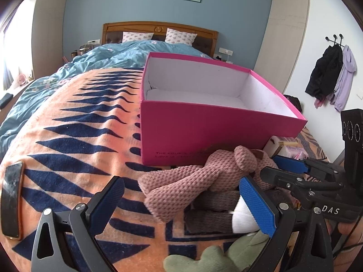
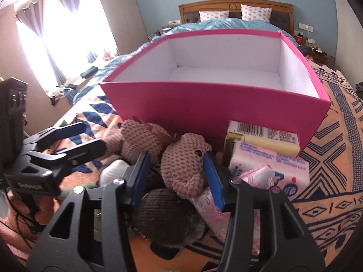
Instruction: Organize objects
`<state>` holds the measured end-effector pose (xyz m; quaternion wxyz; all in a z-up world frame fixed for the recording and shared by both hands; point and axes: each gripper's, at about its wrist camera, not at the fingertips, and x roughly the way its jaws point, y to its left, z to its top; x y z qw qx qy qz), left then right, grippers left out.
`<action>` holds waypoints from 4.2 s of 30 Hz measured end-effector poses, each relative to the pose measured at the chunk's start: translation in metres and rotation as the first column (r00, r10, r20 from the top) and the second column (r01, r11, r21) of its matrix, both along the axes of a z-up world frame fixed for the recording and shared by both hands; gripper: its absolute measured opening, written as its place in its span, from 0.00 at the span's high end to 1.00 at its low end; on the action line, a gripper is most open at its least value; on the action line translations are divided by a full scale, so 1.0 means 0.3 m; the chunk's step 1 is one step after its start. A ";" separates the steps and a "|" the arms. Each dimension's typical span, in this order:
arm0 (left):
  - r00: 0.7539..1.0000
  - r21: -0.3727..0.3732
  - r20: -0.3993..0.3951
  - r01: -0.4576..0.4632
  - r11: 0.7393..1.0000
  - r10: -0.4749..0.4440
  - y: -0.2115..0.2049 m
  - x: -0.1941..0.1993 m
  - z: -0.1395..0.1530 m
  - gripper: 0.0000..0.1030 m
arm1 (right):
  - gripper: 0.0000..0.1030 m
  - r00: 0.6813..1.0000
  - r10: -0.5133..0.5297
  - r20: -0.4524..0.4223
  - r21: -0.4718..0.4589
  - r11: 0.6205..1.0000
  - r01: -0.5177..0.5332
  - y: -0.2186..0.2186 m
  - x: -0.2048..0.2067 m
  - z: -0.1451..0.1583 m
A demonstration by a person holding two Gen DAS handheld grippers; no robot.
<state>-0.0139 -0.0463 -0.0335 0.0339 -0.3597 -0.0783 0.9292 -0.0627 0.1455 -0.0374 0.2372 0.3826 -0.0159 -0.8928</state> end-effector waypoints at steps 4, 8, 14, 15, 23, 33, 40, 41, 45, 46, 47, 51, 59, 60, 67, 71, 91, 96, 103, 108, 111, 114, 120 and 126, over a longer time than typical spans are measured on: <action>1.000 -0.008 0.005 0.024 1.000 -0.024 -0.009 -0.008 -0.003 0.00 | 0.50 1.000 -0.006 0.014 0.071 0.997 0.005 -0.021 -0.008 -0.011; 0.999 -0.028 0.011 0.046 0.999 -0.046 -0.006 -0.018 -0.010 0.03 | 0.50 1.000 -0.012 0.021 0.127 0.992 0.009 -0.041 -0.016 -0.031; 0.996 -0.047 0.019 0.088 0.995 -0.087 0.010 -0.020 -0.011 0.10 | 0.55 1.000 -0.011 0.008 0.124 0.992 0.010 -0.029 -0.014 -0.037; 0.995 -0.053 0.020 0.094 0.994 -0.093 0.014 -0.019 -0.010 0.12 | 0.56 1.000 -0.010 0.004 0.121 0.993 0.009 -0.026 -0.013 -0.036; 0.981 -0.039 0.031 0.192 0.981 -0.191 0.047 -0.007 0.007 0.42 | 0.57 0.999 0.002 -0.047 0.073 0.997 0.002 -0.010 0.017 0.012; 0.947 0.051 0.043 0.317 0.947 -0.319 0.098 -0.006 0.023 0.61 | 0.58 0.995 0.034 -0.094 0.032 0.999 -0.031 -0.010 0.059 0.073; 0.951 0.071 0.095 0.288 0.955 -0.294 0.087 -0.049 -0.019 0.61 | 0.53 1.000 0.024 -0.015 0.019 1.000 -0.024 0.001 0.020 0.018; 0.951 0.072 0.100 0.285 0.956 -0.291 0.085 -0.053 -0.022 0.61 | 0.53 1.000 0.024 -0.013 0.033 0.999 -0.023 -0.003 0.019 0.012; 0.951 0.089 0.107 0.283 0.955 -0.292 0.080 -0.059 -0.026 0.61 | 0.58 0.999 0.029 -0.018 0.061 0.998 -0.028 -0.015 0.018 -0.008; 0.951 0.092 0.107 0.282 0.955 -0.291 0.081 -0.059 -0.025 0.61 | 0.60 0.999 0.030 -0.019 0.055 0.998 -0.029 -0.012 0.018 -0.009; 0.951 0.095 0.105 0.282 0.955 -0.291 0.082 -0.056 -0.023 0.62 | 0.60 0.999 0.030 -0.021 0.051 0.998 -0.029 -0.010 0.020 -0.008; 0.952 0.099 0.087 0.286 0.953 -0.295 0.082 -0.035 0.009 0.63 | 0.61 0.998 0.036 -0.055 0.048 0.998 -0.033 -0.010 0.038 0.013; 0.951 0.089 -0.021 0.309 0.947 -0.309 0.076 0.017 0.145 0.63 | 0.61 0.987 0.051 -0.156 0.015 0.999 -0.049 0.008 0.090 0.141; 0.950 0.086 -0.036 0.312 0.946 -0.310 0.075 0.021 0.168 0.63 | 0.61 0.983 0.055 -0.174 0.009 0.999 -0.054 0.013 0.099 0.167; 0.943 0.019 -0.124 0.315 0.949 -0.310 0.068 -0.020 0.320 0.62 | 0.62 0.954 0.074 -0.289 -0.010 0.997 -0.080 0.027 0.096 0.325; 0.947 -0.017 -0.138 0.292 0.956 -0.291 0.066 -0.091 0.371 0.62 | 0.63 0.940 0.076 -0.332 -0.014 0.996 -0.085 0.029 0.041 0.370; 0.966 -0.007 0.054 0.255 0.967 -0.254 0.030 -0.413 0.149 0.62 | 0.63 0.987 0.054 -0.150 -0.009 0.998 -0.056 0.025 -0.289 0.185; 0.967 -0.028 0.088 0.242 0.970 -0.239 0.028 -0.427 0.119 0.61 | 0.63 0.993 0.061 -0.100 -0.004 0.998 -0.062 0.018 -0.321 0.139; 0.983 -0.090 0.071 0.177 0.980 -0.171 0.019 -0.401 0.122 0.46 | 0.63 0.998 0.041 -0.047 0.015 0.999 -0.040 0.027 -0.344 0.097; 0.990 -0.104 -0.001 0.139 0.985 -0.140 -0.004 -0.339 0.173 0.36 | 0.63 0.996 0.027 -0.086 0.029 0.999 -0.024 0.049 -0.296 0.120; 0.989 -0.080 -0.046 0.140 0.987 -0.144 -0.018 -0.285 0.206 0.29 | 0.62 0.993 0.024 -0.114 0.014 1.000 -0.023 0.066 -0.253 0.152; 0.980 -0.053 -0.090 0.172 0.984 -0.176 -0.026 -0.209 0.240 0.27 | 0.56 0.989 0.040 -0.144 -0.022 0.999 -0.044 0.088 -0.184 0.188; 0.961 -0.022 -0.135 0.241 0.970 -0.242 -0.019 -0.073 0.261 0.23 | 0.53 0.980 0.111 -0.164 -0.062 0.991 -0.122 0.095 -0.036 0.207; 0.949 -0.017 -0.070 0.308 0.951 -0.309 0.037 -0.001 0.173 0.23 | 0.52 0.984 0.160 -0.078 -0.068 0.984 -0.165 0.094 0.085 0.124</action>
